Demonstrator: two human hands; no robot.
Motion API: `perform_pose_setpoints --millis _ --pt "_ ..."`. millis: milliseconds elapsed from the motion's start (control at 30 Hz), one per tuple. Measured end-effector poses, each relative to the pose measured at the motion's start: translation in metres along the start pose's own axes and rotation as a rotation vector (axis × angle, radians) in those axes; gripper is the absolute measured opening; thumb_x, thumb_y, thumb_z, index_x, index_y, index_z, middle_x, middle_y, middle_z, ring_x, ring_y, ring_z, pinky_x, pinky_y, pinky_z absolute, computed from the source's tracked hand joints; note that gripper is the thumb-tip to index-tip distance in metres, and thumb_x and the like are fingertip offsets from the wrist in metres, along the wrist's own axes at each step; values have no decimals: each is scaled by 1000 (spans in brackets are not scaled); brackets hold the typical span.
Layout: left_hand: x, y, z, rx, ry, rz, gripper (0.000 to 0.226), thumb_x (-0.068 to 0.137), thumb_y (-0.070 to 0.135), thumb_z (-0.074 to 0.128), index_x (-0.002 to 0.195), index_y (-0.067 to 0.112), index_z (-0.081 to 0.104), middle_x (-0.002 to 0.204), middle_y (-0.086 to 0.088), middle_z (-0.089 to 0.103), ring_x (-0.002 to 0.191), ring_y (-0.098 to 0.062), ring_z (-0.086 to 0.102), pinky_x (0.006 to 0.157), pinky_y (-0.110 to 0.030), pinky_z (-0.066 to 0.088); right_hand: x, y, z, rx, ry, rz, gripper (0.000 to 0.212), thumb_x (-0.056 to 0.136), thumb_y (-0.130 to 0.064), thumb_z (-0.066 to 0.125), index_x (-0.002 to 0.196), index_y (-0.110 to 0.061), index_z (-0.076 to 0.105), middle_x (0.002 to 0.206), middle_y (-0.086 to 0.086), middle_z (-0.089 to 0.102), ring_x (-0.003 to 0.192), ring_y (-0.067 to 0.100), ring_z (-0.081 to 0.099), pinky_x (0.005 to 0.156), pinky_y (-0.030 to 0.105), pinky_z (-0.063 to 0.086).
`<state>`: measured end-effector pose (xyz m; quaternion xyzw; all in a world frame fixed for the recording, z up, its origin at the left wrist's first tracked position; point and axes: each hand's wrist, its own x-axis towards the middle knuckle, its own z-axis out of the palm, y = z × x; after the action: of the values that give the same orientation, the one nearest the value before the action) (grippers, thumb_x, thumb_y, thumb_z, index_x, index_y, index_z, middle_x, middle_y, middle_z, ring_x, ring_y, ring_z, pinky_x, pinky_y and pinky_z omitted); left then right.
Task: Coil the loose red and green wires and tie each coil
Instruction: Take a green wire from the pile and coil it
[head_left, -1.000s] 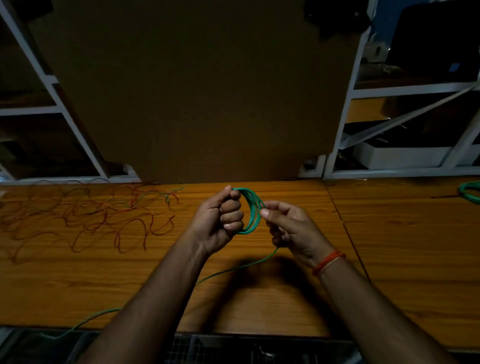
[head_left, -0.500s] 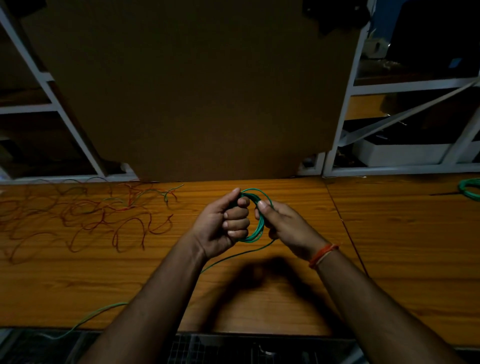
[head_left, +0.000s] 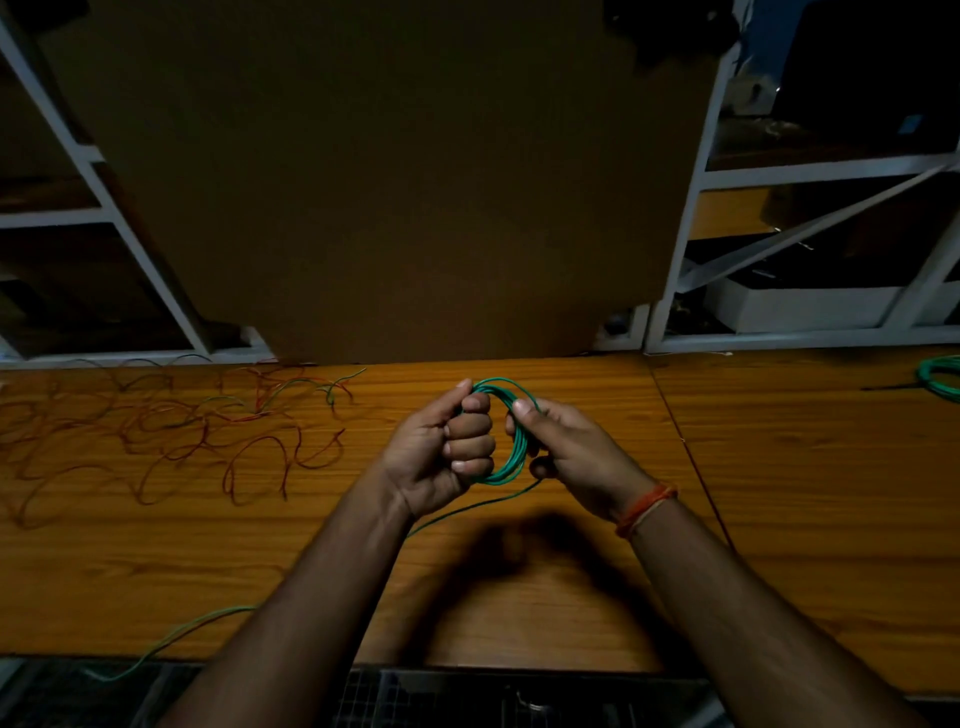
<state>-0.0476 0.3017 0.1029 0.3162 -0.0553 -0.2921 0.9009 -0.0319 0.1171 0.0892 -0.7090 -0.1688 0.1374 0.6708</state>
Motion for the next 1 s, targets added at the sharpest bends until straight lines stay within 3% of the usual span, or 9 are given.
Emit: perform_pose_setpoints --millis 233,367,500,633,700,767,833,900,1000 --pt "-2 22 -8 -226 -116 150 36 108 35 35 85 16 56 57 10 29 47 -5 25 48 -20 29 -8 9 -9 389 -114 101 11 97 -22 64 91 -14 60 74 3 53 65 14 55 69 32 48" --pt "-7 46 -7 -295 0 318 38 108 34 37 80 17 56 54 11 29 47 -3 22 45 -20 29 -27 49 -5 686 -270 223 29 75 -17 81 94 -8 61 70 6 52 62 17 56 79 47 58" --pt "-8 63 -5 -305 118 439 42 108 31 36 74 17 56 50 9 31 41 -5 26 43 -18 25 -49 78 -2 744 -241 287 57 58 -15 95 103 -4 60 75 11 55 56 12 53 49 26 52" --pt "-14 71 -9 -367 209 535 41 107 28 39 70 17 55 50 9 31 40 -6 29 44 -17 24 -69 93 -25 735 -180 347 47 62 -10 90 96 -4 58 74 10 52 48 5 38 43 17 34" --pt "-17 74 -9 -373 267 574 43 107 27 40 69 17 56 50 9 31 41 -6 28 44 -17 23 -77 96 -39 704 -29 357 43 63 -12 88 93 -2 59 73 10 52 47 5 38 39 16 30" --pt "-18 74 -8 -322 342 576 45 108 30 40 68 18 56 51 9 30 41 -5 28 44 -17 22 -78 92 -53 589 206 321 38 70 -16 90 93 -1 64 73 7 54 46 5 39 36 14 26" --pt "-15 68 -4 -272 401 555 43 109 33 40 71 19 55 52 9 30 41 -5 28 43 -17 22 -75 75 -65 282 337 265 9 89 -17 73 91 -9 73 73 5 56 47 7 41 39 17 31" --pt "-9 59 -1 -235 425 548 41 110 36 38 75 19 53 51 9 31 41 -5 28 42 -17 24 -71 52 -71 -198 278 215 21 99 -22 62 88 -19 79 67 -2 60 55 10 50 54 26 40" --pt "2 48 1 -118 441 518 39 110 39 36 81 20 52 53 10 32 42 -4 30 43 -18 27 -70 16 -64 -694 -4 128 24 103 -32 56 90 -26 76 65 -12 62 64 1 58 64 25 43"
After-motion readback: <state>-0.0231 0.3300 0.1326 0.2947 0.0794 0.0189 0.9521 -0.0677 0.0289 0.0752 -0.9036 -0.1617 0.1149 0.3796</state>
